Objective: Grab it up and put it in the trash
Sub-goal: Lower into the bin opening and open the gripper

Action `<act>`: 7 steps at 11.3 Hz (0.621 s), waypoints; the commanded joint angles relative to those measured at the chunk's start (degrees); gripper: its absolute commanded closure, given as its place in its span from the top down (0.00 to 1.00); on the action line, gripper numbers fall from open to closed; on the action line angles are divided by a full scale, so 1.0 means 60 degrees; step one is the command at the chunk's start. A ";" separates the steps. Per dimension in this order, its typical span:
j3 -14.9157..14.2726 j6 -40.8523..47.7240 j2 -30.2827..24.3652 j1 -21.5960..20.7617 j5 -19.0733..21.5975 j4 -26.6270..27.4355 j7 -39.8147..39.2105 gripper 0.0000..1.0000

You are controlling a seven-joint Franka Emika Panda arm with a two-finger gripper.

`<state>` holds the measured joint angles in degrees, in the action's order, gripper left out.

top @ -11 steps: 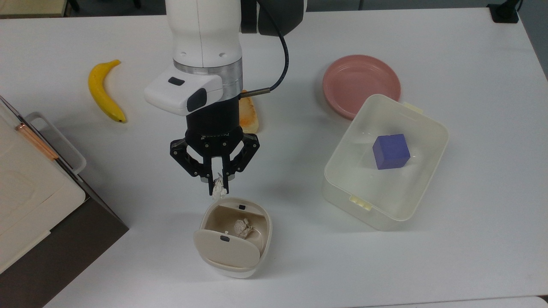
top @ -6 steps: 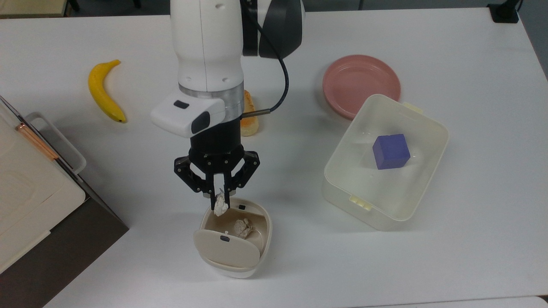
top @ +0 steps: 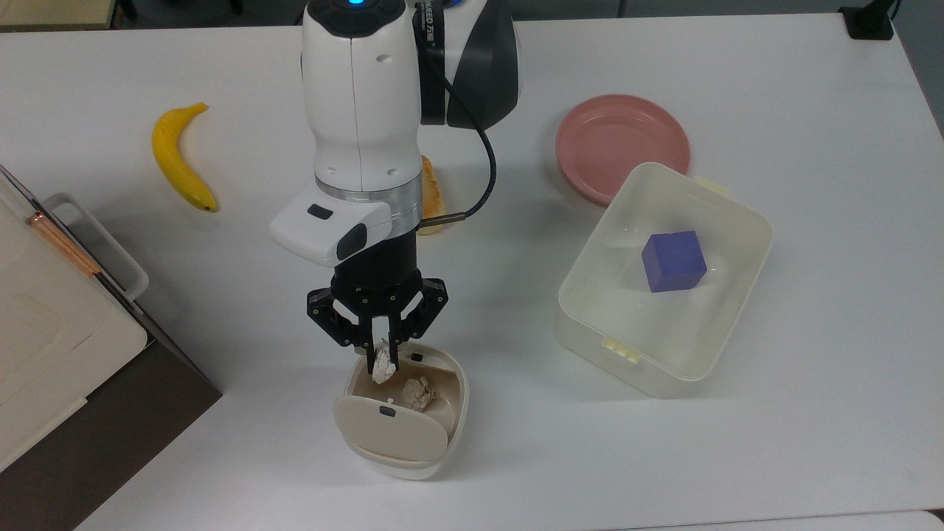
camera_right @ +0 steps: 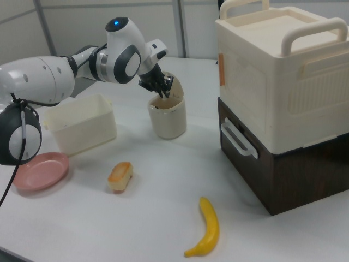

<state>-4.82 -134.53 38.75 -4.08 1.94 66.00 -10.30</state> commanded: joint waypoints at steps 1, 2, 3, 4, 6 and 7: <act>-0.0149 -0.0152 0.0149 -0.0126 -0.0075 -0.0145 0.0209 0.00; -0.0149 -0.0152 0.0134 -0.0126 -0.0075 -0.0145 0.0209 0.00; -0.0149 -0.0152 0.0134 -0.0126 -0.0075 -0.0145 0.0209 0.00; -0.0149 -0.0152 0.0134 -0.0126 -0.0075 -0.0145 0.0209 0.00; -0.0149 -0.0152 0.0134 -0.0141 -0.0423 -0.0102 0.0209 0.99; -0.0076 -0.0138 0.0134 -0.0141 -0.1079 -0.0058 0.0354 1.00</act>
<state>-4.82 -134.53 39.06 -4.08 1.14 66.00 -10.30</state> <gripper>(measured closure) 0.639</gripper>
